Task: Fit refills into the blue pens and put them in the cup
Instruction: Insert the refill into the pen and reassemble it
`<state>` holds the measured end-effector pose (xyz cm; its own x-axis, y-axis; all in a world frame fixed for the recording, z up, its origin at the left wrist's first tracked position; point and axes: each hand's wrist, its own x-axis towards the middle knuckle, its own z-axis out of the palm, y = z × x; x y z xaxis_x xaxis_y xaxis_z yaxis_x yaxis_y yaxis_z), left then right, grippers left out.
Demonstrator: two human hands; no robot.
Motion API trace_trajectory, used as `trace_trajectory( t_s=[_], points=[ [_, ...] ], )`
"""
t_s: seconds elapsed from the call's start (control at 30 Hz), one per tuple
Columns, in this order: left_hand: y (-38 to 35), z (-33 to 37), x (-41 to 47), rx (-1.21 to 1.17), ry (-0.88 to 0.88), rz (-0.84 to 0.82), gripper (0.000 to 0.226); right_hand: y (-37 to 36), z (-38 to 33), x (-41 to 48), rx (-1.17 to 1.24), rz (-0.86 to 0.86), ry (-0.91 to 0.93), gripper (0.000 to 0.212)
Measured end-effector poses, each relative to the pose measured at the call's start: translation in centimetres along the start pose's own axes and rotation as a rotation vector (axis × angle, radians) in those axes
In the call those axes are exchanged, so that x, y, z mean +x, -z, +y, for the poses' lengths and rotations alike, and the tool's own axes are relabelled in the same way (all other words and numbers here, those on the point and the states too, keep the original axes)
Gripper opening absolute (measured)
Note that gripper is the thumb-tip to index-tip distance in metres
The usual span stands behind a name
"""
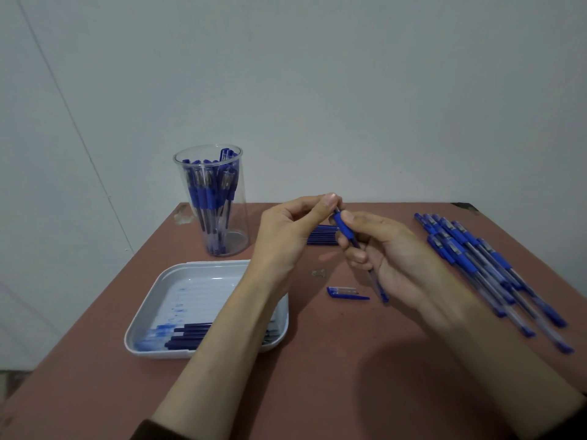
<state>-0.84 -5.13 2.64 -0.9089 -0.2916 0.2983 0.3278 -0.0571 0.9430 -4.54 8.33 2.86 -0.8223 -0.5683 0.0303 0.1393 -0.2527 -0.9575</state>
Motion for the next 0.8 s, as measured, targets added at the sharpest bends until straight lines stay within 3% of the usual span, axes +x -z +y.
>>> trace_trajectory(
  t_s=[0.13,0.27,0.37,0.47,0.53,0.7,0.8],
  points=[
    [0.1,-1.1,0.4,0.265,-0.01,-0.019,0.023,0.4,0.3,0.6,-0.09,0.186,0.017,0.014],
    [0.0,-1.8,-0.1,0.8,0.026,-0.365,0.024,1.4,0.4,0.9,-0.129,0.358,0.034,0.017],
    [0.2,-1.7,-0.5,0.979,0.091,-0.514,0.033,2.0,0.3,1.0,-0.181,0.413,0.071,0.016],
    [0.3,-1.6,-0.3,1.058,0.065,-0.561,0.023,2.3,0.4,1.2,-0.235,0.422,0.117,0.013],
    [0.4,-1.3,-0.2,1.025,0.004,-0.494,0.013,2.6,0.5,1.3,-0.354,0.402,0.176,0.009],
    [1.7,-0.7,0.6,0.775,-0.074,-0.051,0.016,3.2,0.8,1.0,-0.919,0.334,0.453,0.007],
    [2.1,-0.6,0.6,0.7,-0.051,-0.018,0.02,2.8,0.8,0.6,-1.031,0.28,0.524,0.012]
  ],
)
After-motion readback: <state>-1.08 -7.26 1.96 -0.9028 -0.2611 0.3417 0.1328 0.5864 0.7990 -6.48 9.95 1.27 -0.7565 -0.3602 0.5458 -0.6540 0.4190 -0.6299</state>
